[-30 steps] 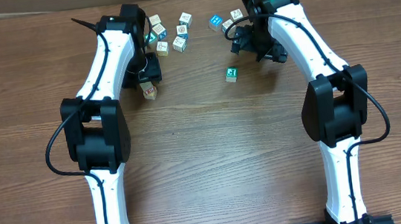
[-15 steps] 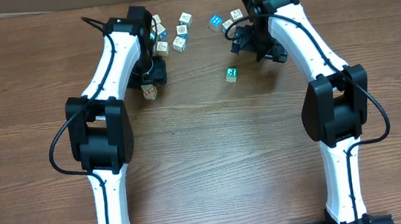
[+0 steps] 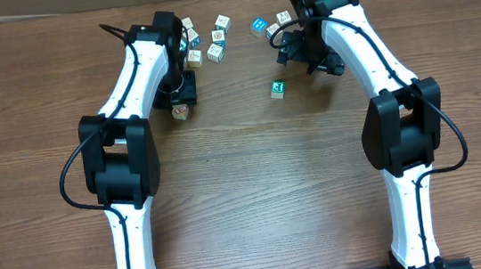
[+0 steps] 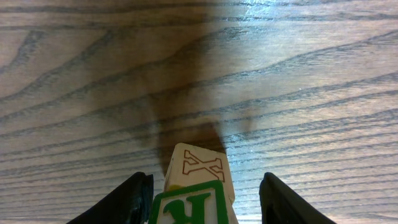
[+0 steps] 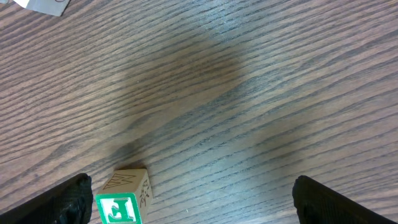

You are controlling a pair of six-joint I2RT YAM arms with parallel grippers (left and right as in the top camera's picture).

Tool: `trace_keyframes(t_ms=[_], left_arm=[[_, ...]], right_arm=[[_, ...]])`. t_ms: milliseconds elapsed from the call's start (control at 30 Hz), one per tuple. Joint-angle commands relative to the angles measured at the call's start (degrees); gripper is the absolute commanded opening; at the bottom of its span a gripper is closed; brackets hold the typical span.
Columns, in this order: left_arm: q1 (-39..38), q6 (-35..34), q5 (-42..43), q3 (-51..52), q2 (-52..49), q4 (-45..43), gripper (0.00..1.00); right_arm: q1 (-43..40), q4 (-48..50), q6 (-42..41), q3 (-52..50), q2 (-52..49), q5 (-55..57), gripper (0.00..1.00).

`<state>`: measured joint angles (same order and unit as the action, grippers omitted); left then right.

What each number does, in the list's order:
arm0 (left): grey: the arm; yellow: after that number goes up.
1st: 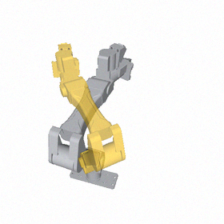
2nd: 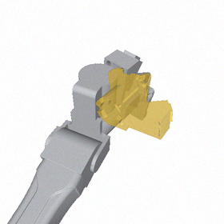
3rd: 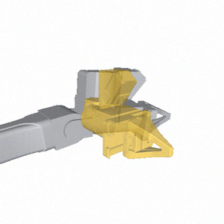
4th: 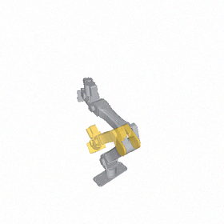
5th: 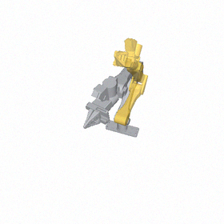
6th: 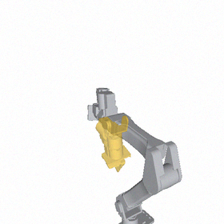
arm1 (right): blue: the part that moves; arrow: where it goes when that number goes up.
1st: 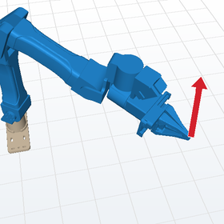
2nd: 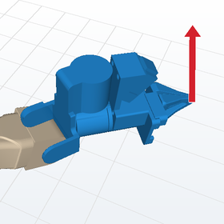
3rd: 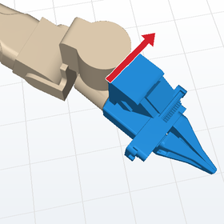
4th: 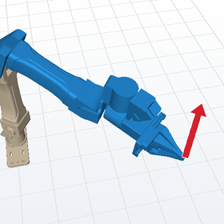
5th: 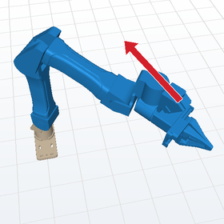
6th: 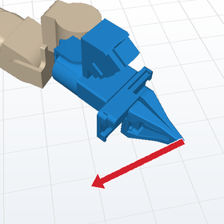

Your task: Form a tower

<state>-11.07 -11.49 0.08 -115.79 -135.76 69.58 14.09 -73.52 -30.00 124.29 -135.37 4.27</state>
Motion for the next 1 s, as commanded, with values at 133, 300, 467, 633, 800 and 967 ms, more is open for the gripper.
trace_keyframes(t_ms=[133,300,467,633,800,967], left_arm=[[-0.2,1.7,-0.9,0.5,1.1,0.0,0.4],[-0.2,2.6,-1.0,0.5,1.1,0.0,0.35],[-0.2,2.7,-1.9,0.5,1.1,0.0,0.42],[-0.2,2.8,-2.0,0.6,1.1,0.0,0.53],[-0.2,3.0,-2.0,1.4,1.1,-0.7,0.52],[-0.2,3.0,-2.0,2.5,1.1,-1.5,0.49]], right_arm=[[0.2,0.2,0.0,-0.2,2.4,-0.1,1.0],[0.2,0.2,0.0,-0.2,2.4,-0.1,1.0],[0.2,0.2,0.0,-0.2,2.4,-0.1,1.0],[0.2,0.2,0.0,-0.2,2.4,-0.1,1.0],[0.2,0.2,0.0,-0.2,2.4,-0.1,1.0],[0.2,0.2,0.0,-0.2,2.4,-0.1,1.0]])
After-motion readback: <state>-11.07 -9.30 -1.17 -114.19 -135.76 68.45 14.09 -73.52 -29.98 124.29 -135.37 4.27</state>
